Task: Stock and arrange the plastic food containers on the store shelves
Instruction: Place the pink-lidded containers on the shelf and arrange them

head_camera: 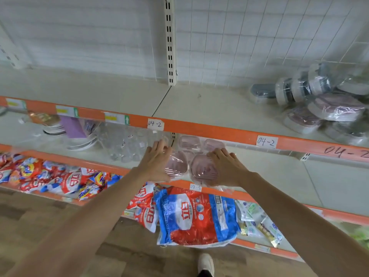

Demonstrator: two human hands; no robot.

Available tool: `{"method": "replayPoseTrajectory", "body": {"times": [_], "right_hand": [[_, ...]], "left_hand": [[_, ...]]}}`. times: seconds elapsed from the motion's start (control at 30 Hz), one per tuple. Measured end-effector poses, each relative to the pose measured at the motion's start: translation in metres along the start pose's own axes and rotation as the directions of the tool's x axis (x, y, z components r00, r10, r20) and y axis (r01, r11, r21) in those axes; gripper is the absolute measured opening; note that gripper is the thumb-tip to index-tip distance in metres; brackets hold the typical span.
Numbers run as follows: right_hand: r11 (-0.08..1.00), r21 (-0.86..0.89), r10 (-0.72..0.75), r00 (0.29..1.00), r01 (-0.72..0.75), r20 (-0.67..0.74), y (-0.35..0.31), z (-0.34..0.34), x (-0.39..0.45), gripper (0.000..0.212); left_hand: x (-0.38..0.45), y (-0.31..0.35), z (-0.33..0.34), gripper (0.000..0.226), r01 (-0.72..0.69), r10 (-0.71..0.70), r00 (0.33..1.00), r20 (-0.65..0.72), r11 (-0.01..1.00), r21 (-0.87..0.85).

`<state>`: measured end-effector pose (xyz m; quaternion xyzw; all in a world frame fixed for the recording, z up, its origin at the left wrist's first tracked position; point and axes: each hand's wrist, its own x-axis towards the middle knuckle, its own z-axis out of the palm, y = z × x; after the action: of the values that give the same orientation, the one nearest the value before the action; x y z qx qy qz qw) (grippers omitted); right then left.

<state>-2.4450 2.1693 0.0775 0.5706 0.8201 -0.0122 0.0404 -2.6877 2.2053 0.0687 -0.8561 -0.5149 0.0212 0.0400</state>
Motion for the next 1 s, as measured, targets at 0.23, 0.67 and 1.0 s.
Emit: {"method": "replayPoseTrajectory", "body": {"times": [0.23,0.67,1.0], "right_hand": [[0.998,0.05,0.037,0.998,-0.039,0.05,0.014,0.058,0.017,0.095],[0.964,0.111,0.265,0.915,-0.242,-0.304,0.094,0.167,0.111,0.082],[0.932,0.231,0.354,0.835,-0.279,-0.421,0.146,0.205,0.196,0.084]], "left_hand": [[0.02,0.009,0.05,0.086,0.061,-0.056,0.995,0.083,0.997,-0.057],[0.153,0.003,0.154,0.084,0.115,-0.134,0.954,-0.267,0.99,-0.086],[0.25,-0.007,0.203,0.077,0.075,-0.161,0.931,-0.326,0.962,-0.262]]}}
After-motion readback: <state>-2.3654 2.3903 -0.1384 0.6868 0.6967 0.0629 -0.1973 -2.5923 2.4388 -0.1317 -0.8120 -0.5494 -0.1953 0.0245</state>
